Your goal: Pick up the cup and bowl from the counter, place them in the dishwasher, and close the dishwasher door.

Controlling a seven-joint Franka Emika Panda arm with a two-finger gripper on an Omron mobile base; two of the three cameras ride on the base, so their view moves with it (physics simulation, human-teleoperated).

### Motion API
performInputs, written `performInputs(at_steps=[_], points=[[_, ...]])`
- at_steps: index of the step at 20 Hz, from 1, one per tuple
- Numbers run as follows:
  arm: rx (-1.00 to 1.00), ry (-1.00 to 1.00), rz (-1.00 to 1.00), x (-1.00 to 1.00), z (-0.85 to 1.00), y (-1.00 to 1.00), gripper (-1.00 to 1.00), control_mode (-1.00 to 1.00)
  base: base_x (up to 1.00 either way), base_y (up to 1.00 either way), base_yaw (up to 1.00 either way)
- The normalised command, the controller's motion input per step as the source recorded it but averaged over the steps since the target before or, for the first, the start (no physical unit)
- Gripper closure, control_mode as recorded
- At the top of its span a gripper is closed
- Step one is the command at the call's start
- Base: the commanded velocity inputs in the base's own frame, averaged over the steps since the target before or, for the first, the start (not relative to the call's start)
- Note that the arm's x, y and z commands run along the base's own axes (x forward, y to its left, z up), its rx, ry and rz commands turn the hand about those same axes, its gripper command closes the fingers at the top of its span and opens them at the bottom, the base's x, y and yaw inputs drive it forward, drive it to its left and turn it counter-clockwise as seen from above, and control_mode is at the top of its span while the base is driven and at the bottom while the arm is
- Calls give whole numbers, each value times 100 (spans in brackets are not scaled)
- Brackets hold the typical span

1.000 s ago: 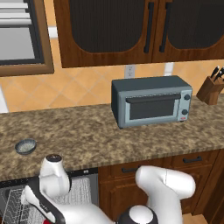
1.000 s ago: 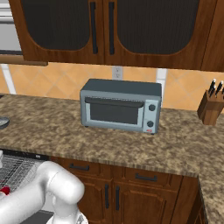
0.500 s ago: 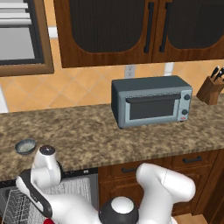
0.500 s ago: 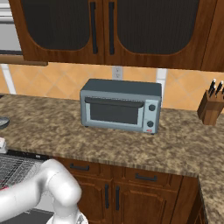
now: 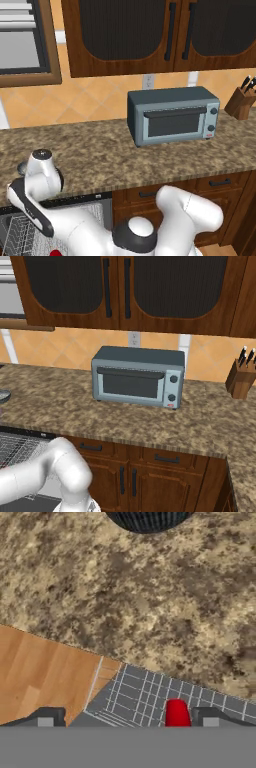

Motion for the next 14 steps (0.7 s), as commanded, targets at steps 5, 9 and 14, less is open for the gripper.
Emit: performInputs(at_steps=[5, 9, 14], points=[[-5, 0, 0, 93, 24, 19, -100, -100, 0, 0, 0], [-3, 3, 0, 86, 0, 16, -100, -100, 0, 0, 0], [0, 4, -1, 44, 1, 1, -100, -100, 0, 0, 0]])
